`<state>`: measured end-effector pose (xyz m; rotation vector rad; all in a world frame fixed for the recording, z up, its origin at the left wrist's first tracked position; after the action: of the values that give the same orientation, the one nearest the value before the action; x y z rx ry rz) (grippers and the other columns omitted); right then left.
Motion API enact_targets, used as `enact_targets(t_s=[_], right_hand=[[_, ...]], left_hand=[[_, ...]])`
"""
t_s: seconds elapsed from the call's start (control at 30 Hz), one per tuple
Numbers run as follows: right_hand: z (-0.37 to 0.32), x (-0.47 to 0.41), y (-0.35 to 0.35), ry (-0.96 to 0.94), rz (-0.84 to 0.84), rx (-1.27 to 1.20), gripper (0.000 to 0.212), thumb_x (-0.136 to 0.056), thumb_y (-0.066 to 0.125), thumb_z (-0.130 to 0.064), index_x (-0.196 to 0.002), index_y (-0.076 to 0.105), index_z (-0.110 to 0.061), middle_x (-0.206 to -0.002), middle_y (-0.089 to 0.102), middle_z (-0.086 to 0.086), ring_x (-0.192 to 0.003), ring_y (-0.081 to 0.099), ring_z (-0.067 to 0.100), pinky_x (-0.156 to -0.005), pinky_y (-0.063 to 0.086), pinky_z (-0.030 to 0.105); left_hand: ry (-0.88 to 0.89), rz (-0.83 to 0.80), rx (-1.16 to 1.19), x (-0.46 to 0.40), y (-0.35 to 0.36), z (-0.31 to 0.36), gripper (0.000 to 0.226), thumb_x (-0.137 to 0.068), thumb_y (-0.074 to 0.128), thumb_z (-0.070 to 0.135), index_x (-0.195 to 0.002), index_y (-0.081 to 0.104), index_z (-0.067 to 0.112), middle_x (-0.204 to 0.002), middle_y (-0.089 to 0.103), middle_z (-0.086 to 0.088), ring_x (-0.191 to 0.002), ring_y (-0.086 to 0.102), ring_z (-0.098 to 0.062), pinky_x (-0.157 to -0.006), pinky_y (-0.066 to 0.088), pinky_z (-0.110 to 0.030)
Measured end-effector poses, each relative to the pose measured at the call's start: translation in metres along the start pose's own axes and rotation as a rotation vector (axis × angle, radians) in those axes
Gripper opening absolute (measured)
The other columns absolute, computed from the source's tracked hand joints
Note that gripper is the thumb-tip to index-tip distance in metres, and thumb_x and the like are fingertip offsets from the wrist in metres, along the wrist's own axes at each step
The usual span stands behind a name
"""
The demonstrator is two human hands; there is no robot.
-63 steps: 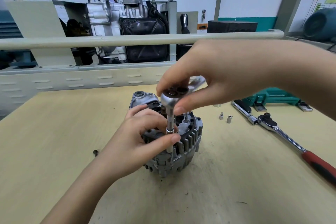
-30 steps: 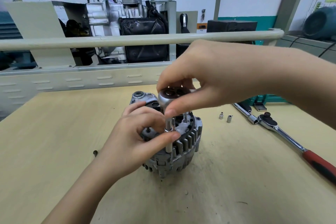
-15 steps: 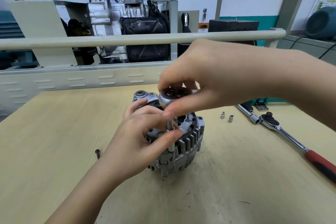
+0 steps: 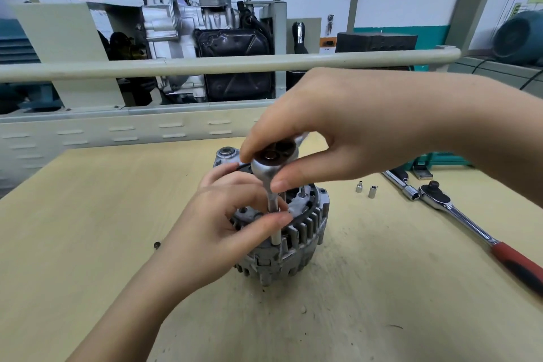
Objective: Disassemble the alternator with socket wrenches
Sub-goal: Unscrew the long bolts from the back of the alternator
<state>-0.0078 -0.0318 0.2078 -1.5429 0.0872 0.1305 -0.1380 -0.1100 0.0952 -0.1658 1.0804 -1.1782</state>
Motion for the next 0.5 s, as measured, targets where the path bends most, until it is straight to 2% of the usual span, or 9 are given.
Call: enact_targets(t_s=[0.1,0.17,0.27,0.4,0.5], right_hand=[[-0.0018,-0.0003,0.0011,0.04,0.021,-0.011,0.041,-0.076,0.054,-0.05,-0.088,0.066,-0.013,-0.067,0.056,-0.011,-0.071,0.051,0.006,-0.058,0.039,0.016],[-0.0035,0.0016,0.0021,0.046,0.03,-0.028,0.043,-0.075,0.054,-0.051,-0.085,0.065,-0.011,-0.062,0.053,-0.009,-0.067,0.048,0.007,-0.056,0.036,0.016],[-0.0045,0.0026,0.0027,0.038,0.019,-0.007,0.039,-0.079,0.052,-0.046,-0.093,0.066,-0.014,-0.07,0.057,-0.012,-0.072,0.048,0.003,-0.063,0.039,0.014],[-0.0032,0.0018,0.0018,0.029,-0.006,-0.032,0.038,-0.083,0.049,-0.039,-0.109,0.064,-0.016,-0.084,0.06,-0.015,-0.078,0.05,-0.002,-0.071,0.039,0.01],[-0.0033,0.0015,0.0006,0.021,-0.019,-0.052,0.04,-0.083,0.049,-0.037,-0.115,0.062,-0.017,-0.087,0.053,-0.02,-0.074,0.048,-0.008,-0.074,0.036,0.004]], left_hand=[[0.007,0.046,-0.043,-0.0003,0.002,0.0014,0.033,-0.072,0.058,0.043,-0.068,0.068,0.012,-0.074,0.066,0.006,-0.089,0.055,0.006,-0.101,0.029,-0.021],[-0.005,0.041,-0.022,-0.0006,0.0031,0.0016,0.032,-0.072,0.059,0.044,-0.068,0.067,0.014,-0.083,0.065,0.006,-0.089,0.055,0.005,-0.099,0.03,-0.019],[-0.051,0.008,0.044,-0.0009,0.0014,0.0016,0.032,-0.071,0.058,0.047,-0.069,0.068,0.016,-0.091,0.063,0.009,-0.089,0.056,0.001,-0.091,0.035,-0.015],[-0.076,-0.086,0.1,0.0004,-0.0032,0.0002,0.013,-0.074,0.056,0.048,-0.075,0.066,0.04,-0.093,0.065,0.022,-0.094,0.057,0.003,-0.084,0.036,-0.01],[-0.088,-0.103,0.093,0.0016,-0.0027,-0.0031,0.024,-0.073,0.056,0.048,-0.075,0.07,0.029,-0.092,0.066,0.021,-0.093,0.058,0.003,-0.087,0.036,-0.012]])
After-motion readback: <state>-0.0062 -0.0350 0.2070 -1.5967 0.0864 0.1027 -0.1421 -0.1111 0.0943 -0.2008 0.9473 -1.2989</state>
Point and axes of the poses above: each hand's wrist, its own x-axis away from the middle knuckle, its own y-axis out of the palm, z = x × y, the point moved 1 cm from there along -x, towards the middle knuckle
